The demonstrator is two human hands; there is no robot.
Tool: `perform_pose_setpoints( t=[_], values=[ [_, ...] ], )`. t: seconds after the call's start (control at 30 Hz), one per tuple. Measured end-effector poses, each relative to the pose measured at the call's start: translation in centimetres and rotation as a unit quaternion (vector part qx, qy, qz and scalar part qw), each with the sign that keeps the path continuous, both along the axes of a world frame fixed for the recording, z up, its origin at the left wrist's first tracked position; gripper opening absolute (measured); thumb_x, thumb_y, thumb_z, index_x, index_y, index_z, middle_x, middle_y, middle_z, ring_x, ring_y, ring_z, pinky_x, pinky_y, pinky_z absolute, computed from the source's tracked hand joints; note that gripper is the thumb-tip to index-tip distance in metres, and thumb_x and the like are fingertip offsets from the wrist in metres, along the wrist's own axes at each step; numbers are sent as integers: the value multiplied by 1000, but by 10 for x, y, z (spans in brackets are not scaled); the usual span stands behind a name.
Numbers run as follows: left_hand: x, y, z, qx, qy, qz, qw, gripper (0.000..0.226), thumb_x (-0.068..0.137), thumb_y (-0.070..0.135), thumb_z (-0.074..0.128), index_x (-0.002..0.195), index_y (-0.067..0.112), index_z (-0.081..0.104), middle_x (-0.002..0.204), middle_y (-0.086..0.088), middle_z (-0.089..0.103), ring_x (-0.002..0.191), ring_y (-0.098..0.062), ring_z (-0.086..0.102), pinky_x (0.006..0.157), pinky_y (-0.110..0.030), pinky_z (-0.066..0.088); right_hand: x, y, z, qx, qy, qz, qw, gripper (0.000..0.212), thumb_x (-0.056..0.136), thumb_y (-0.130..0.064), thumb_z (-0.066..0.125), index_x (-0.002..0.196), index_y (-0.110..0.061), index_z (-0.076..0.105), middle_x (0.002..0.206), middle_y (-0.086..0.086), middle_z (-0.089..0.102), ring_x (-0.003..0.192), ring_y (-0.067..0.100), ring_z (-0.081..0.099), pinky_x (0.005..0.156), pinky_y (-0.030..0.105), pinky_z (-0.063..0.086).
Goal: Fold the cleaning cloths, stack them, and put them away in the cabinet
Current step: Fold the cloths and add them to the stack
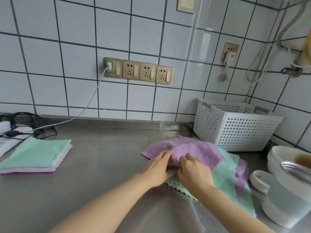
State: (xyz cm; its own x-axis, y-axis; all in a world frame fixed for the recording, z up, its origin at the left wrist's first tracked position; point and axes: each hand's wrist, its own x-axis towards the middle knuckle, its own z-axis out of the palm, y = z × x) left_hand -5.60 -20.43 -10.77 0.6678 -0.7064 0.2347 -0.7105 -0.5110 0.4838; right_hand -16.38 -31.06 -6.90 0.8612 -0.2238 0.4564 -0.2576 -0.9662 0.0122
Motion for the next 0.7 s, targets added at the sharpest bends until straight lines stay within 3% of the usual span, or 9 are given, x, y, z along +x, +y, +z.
perform_pose_setpoints(
  t=[0.07, 0.1, 0.2, 0.3, 0.43, 0.53, 0.6, 0.7],
  values=[
    [2, -12, 7, -32, 5, 26, 999, 56, 89, 42, 52, 140, 27, 33, 142, 5, 42, 116, -22, 54, 91, -38, 47, -4, 1, 23, -19, -60, 11, 998, 24, 56, -12, 76, 61, -14, 52, 59, -1, 54, 47, 21, 54, 38, 18, 2],
    [4, -16, 9, -61, -1, 37, 997, 48, 92, 38, 50, 136, 25, 39, 136, 3, 49, 111, -21, 57, 87, -37, 48, -8, 1, 35, -20, -98, 20, 995, 25, 57, -11, 76, 61, -15, 51, 59, -2, 54, 47, 20, 53, 35, 18, 6],
    [12, -18, 12, -129, -15, 80, 988, 32, 98, 25, 40, 128, 20, 51, 121, -2, 62, 101, -23, 62, 80, -34, 49, -23, 1, 69, -32, -177, 47, 983, 7, 77, -13, 68, 77, -17, 61, 73, -2, 59, 62, 21, 58, 36, 27, 33],
    [23, -2, 25, -195, 21, 145, 970, 31, 94, 9, 42, 112, 18, 65, 104, -6, 70, 95, -26, 65, 78, -33, 51, -32, -9, 88, -13, -182, 34, 983, 2, 85, -17, 64, 85, -17, 66, 81, -2, 56, 63, 23, 56, 40, 27, 37],
    [37, 42, 58, -214, -22, 145, 966, 41, 89, -3, 45, 122, 15, 64, 126, -4, 64, 118, -22, 57, 95, -26, 41, -25, -32, 94, 90, -141, 2, 986, 14, 92, -18, 55, 92, -20, 69, 91, -3, 52, 71, 19, 55, 56, 35, 51],
    [43, 85, 88, -203, -59, 120, 970, 39, 89, -3, 50, 123, 11, 63, 129, -3, 61, 122, -19, 54, 98, -20, 35, -18, -30, 101, 154, -160, 30, 974, 13, 91, -13, 58, 94, -16, 71, 94, 1, 61, 83, 22, 60, 71, 33, 51],
    [42, 118, 109, -200, -57, 104, 973, 36, 90, -1, 53, 120, 12, 65, 125, 2, 64, 119, -17, 56, 98, -23, 39, -15, -19, 113, 196, -186, 54, 961, 14, 90, -10, 58, 96, -11, 70, 94, 3, 68, 88, 21, 62, 74, 27, 46],
    [31, 167, 138, -204, -15, 69, 976, 31, 90, 3, 57, 99, 28, 74, 93, 22, 72, 93, -2, 64, 86, -20, 48, -18, 5, 134, 253, -199, 104, 941, 9, 91, -12, 60, 94, -12, 69, 84, -5, 67, 79, 11, 59, 75, 24, 44]
  ],
)
